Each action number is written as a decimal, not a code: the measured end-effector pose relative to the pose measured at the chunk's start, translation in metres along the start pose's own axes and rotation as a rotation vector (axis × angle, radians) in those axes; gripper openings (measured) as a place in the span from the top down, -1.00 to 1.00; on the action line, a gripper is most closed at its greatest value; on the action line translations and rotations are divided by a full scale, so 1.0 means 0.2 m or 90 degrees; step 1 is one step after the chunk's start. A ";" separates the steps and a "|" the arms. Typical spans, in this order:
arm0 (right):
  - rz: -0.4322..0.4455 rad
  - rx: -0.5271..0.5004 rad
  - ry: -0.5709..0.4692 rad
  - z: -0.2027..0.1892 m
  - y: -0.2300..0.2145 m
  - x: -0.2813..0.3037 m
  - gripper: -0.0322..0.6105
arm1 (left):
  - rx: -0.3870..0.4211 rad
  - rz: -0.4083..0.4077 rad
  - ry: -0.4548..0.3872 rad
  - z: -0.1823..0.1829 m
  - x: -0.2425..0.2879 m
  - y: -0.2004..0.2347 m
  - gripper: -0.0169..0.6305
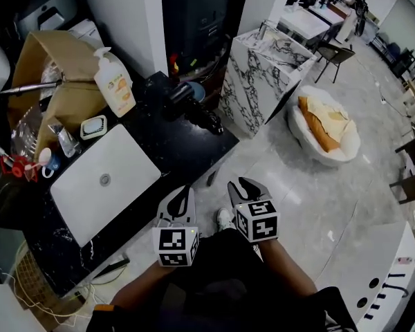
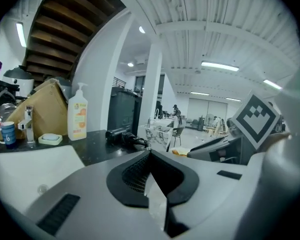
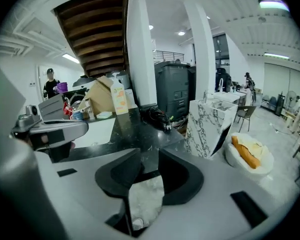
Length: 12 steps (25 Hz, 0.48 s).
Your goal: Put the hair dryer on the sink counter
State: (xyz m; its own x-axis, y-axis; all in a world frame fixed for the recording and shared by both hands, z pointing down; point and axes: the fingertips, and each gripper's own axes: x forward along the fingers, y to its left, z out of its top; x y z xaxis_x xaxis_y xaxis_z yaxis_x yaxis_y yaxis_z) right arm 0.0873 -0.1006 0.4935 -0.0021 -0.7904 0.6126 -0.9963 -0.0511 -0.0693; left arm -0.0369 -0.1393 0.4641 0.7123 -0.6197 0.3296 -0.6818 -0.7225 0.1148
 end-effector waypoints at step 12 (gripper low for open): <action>-0.126 0.049 -0.010 -0.20 -0.26 -0.38 0.68 | 0.002 -0.085 0.006 -0.03 0.04 -0.34 0.92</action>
State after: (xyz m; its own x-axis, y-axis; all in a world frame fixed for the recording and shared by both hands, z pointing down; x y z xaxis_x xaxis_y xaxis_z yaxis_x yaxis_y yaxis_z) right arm 0.1350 -0.0134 0.4814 0.1945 -0.7698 0.6080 -0.9676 -0.2524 -0.0100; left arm 0.0143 -0.0923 0.4642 0.7952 -0.5153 0.3196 -0.5806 -0.7991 0.1559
